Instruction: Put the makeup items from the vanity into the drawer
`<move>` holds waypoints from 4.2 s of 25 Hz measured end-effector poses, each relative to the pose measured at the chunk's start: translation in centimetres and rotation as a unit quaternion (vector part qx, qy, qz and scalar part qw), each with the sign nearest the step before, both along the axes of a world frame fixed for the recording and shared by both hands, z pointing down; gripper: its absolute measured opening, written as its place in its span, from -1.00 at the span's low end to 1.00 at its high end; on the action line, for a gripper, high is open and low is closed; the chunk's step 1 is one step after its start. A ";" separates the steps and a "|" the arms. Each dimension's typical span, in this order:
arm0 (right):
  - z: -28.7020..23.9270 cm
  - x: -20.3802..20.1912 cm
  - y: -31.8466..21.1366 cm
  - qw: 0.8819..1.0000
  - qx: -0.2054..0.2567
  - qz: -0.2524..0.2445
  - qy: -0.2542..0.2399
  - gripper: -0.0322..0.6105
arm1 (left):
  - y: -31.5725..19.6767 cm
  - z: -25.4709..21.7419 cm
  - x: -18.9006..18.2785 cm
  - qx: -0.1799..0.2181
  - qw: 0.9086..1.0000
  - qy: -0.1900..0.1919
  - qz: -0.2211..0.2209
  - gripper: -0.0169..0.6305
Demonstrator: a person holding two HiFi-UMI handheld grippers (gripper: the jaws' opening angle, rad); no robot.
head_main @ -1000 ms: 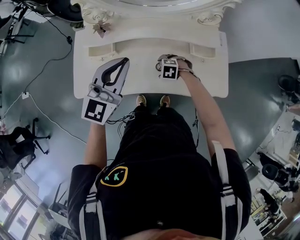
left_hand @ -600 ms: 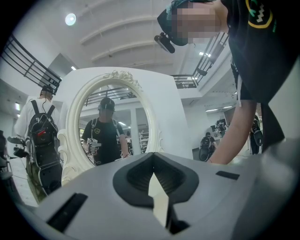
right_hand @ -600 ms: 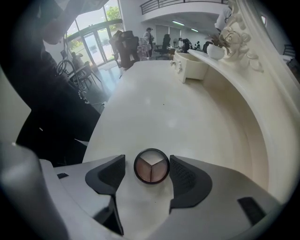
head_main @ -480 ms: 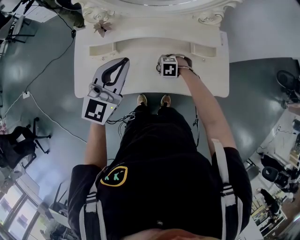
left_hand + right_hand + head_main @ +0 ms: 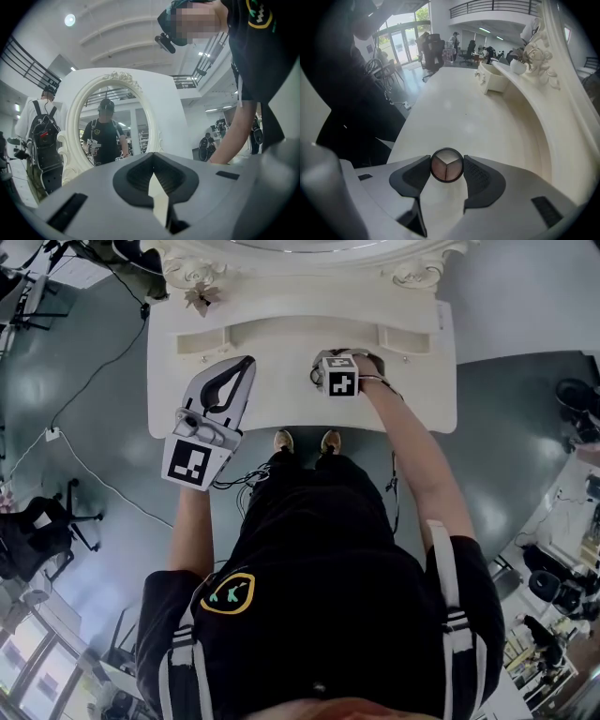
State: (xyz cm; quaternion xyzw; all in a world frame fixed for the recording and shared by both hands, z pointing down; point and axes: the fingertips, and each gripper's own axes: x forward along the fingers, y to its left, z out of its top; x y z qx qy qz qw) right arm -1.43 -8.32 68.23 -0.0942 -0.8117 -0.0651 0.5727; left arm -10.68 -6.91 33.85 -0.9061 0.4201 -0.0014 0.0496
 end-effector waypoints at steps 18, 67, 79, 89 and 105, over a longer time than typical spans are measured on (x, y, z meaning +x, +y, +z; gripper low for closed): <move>-9.7 15.4 -6.1 0.992 0.090 0.078 0.039 -0.15 | -0.3 -0.1 2.3 0.016 0.999 -0.004 0.033 -0.89; -16.7 17.9 -10.5 0.970 0.153 0.167 -0.081 -0.16 | -1.4 -0.3 3.4 -0.001 1.000 -0.008 0.022 -0.89; -29.4 6.6 -1.5 0.911 0.182 0.146 -0.340 -0.21 | -1.3 -1.2 3.8 0.011 1.000 -0.010 0.021 -0.89; -32.9 3.9 0.7 0.864 0.194 0.172 -0.432 -0.39 | -0.6 -2.2 4.0 0.021 0.999 -0.010 0.022 -0.89; -37.2 3.0 1.0 0.782 0.181 0.241 -0.546 -0.83 | -0.2 -2.7 4.3 0.025 0.999 -0.013 0.031 -0.89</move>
